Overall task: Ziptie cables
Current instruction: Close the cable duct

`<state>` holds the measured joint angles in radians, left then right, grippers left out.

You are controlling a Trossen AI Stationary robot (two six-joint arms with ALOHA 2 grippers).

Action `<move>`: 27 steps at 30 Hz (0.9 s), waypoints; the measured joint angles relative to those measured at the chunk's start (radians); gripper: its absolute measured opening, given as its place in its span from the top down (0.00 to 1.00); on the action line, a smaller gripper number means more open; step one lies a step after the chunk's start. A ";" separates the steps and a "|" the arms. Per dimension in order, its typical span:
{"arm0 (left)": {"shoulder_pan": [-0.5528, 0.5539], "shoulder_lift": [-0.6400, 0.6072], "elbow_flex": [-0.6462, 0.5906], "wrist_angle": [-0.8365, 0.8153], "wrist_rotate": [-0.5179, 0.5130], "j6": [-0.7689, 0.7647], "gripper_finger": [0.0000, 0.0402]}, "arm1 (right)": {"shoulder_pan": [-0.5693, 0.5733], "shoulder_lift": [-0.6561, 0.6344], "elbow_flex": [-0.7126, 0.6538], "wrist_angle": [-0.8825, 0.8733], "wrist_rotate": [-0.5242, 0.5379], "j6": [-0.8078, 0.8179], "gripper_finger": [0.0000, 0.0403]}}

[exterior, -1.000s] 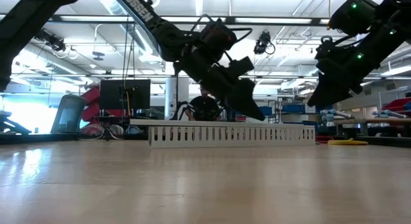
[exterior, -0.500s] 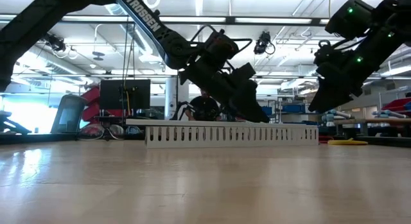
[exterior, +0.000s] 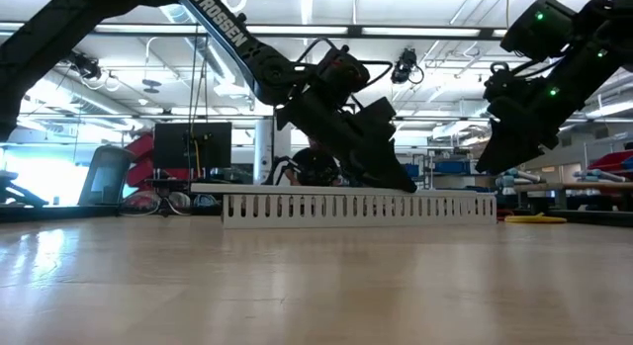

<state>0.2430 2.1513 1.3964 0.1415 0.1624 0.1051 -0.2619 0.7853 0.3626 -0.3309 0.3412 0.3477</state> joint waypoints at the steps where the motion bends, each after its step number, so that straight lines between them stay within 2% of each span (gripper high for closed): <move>1: -0.003 -0.001 0.001 -0.016 -0.004 0.022 0.27 | 0.000 0.000 0.000 0.000 0.000 0.000 0.26; 4: -0.008 -0.007 0.005 -0.077 -0.002 0.064 0.27 | 0.000 0.000 0.000 -0.003 0.000 -0.003 0.26; 12: -0.005 -0.071 -0.002 -0.364 0.000 0.165 0.27 | 0.007 0.000 0.000 0.002 -0.022 -0.036 0.26; 19: 0.003 -0.086 -0.003 -0.536 0.004 0.229 0.27 | 0.056 0.000 -0.116 0.290 -0.125 0.001 0.26; 27: 0.018 -0.093 0.003 -0.704 0.005 0.320 0.32 | 0.143 -0.002 -0.165 0.299 -0.128 0.104 0.27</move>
<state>0.2607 2.0587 1.3990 -0.5626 0.1669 0.4246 -0.1186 0.7837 0.1978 -0.0320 0.2133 0.4516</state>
